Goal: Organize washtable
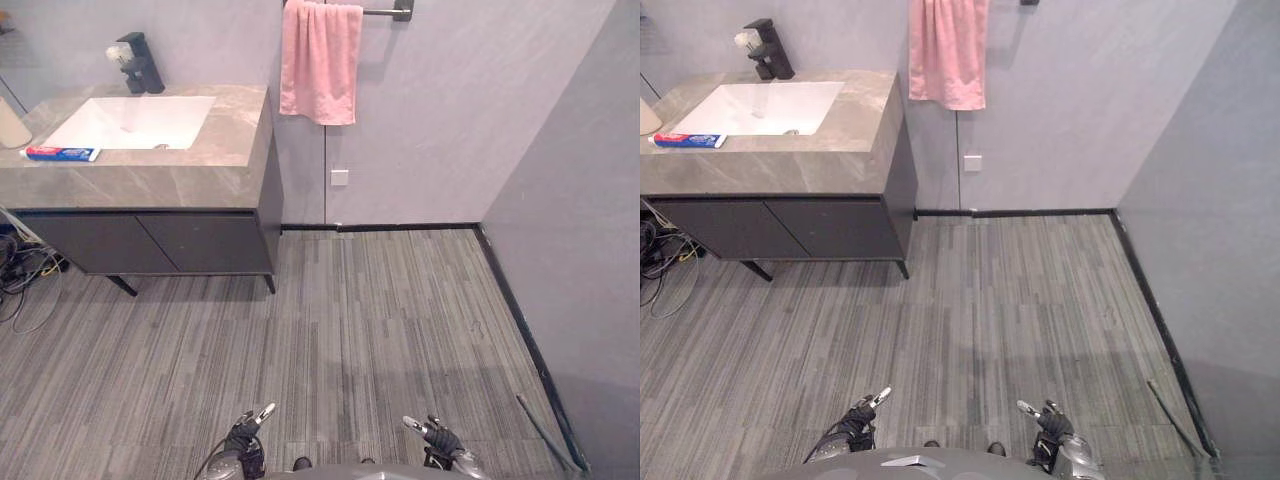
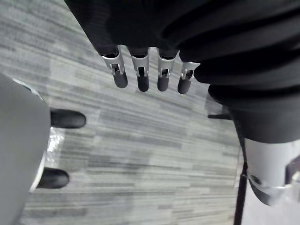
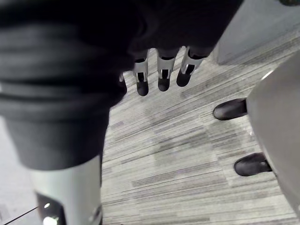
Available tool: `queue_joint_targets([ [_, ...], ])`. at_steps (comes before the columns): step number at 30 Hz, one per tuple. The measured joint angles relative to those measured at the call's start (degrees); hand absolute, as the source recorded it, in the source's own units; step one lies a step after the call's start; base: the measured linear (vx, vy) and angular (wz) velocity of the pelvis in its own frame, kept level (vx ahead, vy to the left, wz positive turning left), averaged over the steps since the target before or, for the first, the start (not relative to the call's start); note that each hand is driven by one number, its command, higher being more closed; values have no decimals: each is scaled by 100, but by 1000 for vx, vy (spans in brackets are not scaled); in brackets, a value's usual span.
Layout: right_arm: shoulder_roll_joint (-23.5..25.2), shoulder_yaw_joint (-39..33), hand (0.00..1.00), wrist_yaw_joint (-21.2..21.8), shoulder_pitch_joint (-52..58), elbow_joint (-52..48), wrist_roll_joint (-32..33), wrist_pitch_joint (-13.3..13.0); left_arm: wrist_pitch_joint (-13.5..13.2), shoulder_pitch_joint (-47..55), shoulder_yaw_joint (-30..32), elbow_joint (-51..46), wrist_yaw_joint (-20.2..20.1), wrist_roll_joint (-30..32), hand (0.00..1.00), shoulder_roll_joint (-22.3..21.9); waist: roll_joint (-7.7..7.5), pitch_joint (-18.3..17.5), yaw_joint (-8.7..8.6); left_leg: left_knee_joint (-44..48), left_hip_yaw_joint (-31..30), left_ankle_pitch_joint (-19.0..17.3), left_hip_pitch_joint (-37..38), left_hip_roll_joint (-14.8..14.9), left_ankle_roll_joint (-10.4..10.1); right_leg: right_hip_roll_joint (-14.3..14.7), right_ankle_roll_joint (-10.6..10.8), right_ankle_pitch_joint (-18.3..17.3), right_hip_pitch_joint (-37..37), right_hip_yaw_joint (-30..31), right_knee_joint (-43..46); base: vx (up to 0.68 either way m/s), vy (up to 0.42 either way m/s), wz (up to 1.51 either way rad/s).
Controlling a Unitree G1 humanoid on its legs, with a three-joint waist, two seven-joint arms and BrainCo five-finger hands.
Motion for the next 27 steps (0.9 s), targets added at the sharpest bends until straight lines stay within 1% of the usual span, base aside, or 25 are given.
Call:
queue_joint_targets([
  [2,0,-186,0,0,37,6,-33,35,92,0,70,19,-20,215,0,-12,6,71,-7,-5,6,-2,67,0,0,0,-6,-7,52,3,1,-37,9,-2],
  [5,17,-347,0,4,37,19,-29,40,97,-44,100,121,-82,215,0,-20,3,117,-9,-22,11,-1,54,0,1,0,18,-28,42,0,0,-50,9,0],
  [10,35,-523,0,19,35,32,-29,49,86,-49,122,169,-93,205,0,-21,-10,123,-11,-61,7,-23,54,-1,-27,0,0,-46,34,-12,-27,-18,3,0],
  [13,46,-599,0,28,26,34,-27,135,76,-50,124,178,-99,167,0,-20,-20,128,-11,-62,0,-6,52,-1,-2,2,-1,-45,42,-22,-44,10,-4,0],
  [22,61,-611,0,89,-14,100,-24,142,56,-55,121,188,-210,92,0,-9,-39,139,-15,-13,3,-6,56,-3,-2,1,-13,-37,75,-26,-45,39,-10,0],
  [27,47,-498,0,97,-38,150,-22,139,56,-56,118,188,-207,96,0,-8,-41,140,-15,-33,2,-6,64,-2,-2,1,-12,-38,84,-32,-42,-7,2,0],
])
